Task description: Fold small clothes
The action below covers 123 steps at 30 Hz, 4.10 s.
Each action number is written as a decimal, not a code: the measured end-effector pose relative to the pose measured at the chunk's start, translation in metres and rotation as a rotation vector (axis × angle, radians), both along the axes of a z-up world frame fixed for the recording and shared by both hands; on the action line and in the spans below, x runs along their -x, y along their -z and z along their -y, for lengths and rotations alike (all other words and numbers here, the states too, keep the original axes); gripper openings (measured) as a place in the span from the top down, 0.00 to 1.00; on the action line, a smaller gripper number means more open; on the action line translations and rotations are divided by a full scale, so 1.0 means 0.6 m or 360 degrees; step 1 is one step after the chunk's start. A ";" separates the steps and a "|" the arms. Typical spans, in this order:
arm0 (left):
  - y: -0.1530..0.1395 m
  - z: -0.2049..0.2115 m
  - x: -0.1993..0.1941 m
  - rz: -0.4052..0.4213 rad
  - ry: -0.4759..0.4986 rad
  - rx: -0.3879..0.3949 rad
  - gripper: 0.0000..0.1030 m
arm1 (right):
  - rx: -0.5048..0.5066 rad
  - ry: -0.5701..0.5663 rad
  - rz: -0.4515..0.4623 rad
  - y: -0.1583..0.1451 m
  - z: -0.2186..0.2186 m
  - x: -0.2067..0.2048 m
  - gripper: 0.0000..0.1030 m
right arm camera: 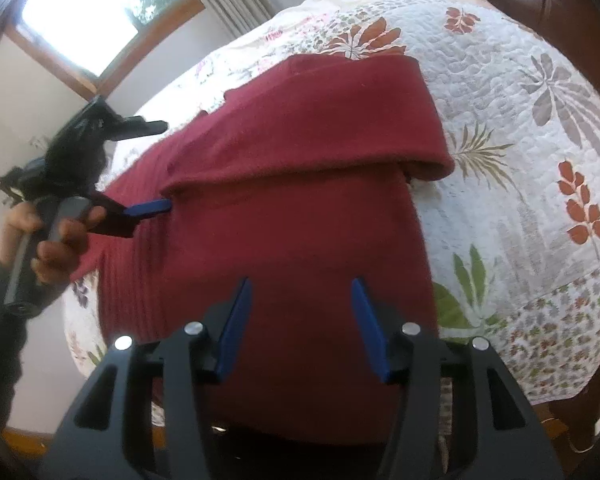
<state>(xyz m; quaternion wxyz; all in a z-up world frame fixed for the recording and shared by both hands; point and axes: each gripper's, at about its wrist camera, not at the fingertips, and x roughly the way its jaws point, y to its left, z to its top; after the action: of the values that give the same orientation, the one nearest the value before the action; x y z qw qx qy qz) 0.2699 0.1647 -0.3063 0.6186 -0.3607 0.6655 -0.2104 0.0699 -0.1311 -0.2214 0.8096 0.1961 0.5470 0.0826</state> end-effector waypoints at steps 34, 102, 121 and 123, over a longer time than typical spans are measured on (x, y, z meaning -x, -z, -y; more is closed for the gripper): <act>-0.198 -0.281 0.016 0.0630 -0.0103 -0.0319 0.92 | -0.0071 -0.0167 -0.0078 0.007 -0.073 -0.015 0.41; 0.096 -0.926 0.380 0.0242 -0.2036 -0.0031 0.11 | 0.0118 -0.0539 -0.0020 -0.075 -0.283 -0.009 0.32; 0.018 -0.937 0.391 0.0452 -0.2079 -0.0284 0.89 | 0.0091 -0.0532 -0.0012 -0.075 -0.285 -0.021 0.32; -0.043 -0.910 0.379 0.0596 -0.1982 -0.0388 0.89 | 0.0060 -0.0511 -0.0018 -0.074 -0.277 -0.025 0.32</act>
<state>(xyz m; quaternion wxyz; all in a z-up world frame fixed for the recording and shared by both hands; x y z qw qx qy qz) 0.0427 0.7109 -0.2806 0.7664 -0.5627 0.2328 0.2042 0.0848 0.0352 -0.1772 0.7865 0.0912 0.5774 0.1994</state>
